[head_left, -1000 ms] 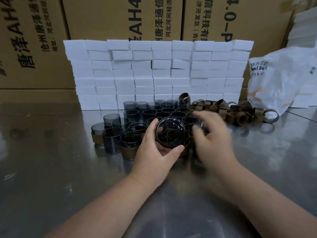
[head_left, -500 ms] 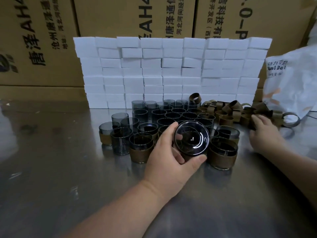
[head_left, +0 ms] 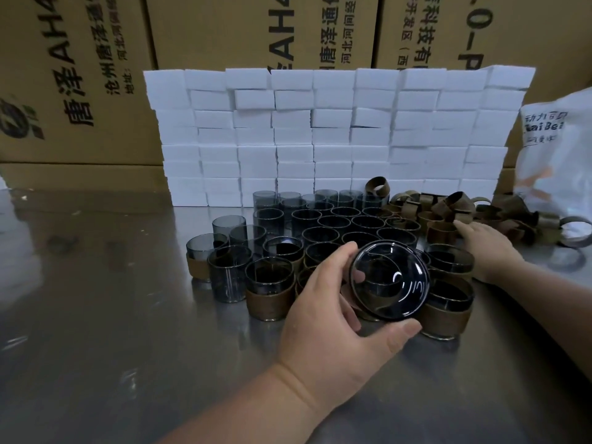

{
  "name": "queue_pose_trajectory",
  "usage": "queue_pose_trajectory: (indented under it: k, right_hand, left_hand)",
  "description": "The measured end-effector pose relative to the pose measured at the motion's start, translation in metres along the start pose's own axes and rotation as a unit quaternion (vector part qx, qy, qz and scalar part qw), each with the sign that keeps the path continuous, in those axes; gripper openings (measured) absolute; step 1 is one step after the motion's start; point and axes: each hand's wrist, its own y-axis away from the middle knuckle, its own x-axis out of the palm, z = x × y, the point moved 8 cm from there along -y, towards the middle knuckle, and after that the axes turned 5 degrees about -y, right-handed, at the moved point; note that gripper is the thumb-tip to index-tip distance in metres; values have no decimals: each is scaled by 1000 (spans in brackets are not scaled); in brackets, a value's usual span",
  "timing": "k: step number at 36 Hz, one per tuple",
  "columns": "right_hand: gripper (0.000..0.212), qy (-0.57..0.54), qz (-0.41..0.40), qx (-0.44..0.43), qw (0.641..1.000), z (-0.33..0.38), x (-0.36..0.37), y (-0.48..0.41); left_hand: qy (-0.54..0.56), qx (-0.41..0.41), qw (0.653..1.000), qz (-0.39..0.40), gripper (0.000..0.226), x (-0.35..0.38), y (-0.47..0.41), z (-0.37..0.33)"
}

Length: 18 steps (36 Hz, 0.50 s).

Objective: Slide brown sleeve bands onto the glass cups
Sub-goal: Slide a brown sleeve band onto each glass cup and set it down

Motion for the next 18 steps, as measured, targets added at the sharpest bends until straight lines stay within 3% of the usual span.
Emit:
queue_pose_trajectory:
  k: [6,9,12,18]
  right_hand:
    - [61,31,-30,-23,999,7,-9,10]
    - [71,7,2,-40,999,9,-3,10]
    - [67,0,38,-59,998,11,5,7]
    - [64,-1,-12,-22,1000,5,-3,8]
  left_hand:
    - [4,1,1000,-8,78,0,0,0]
    - [10,-1,1000,-8,80,0,0,1]
    - [5,2,1000,-7,84,0,0,1]
    - [1,6,1000,-6,82,1,-1,1]
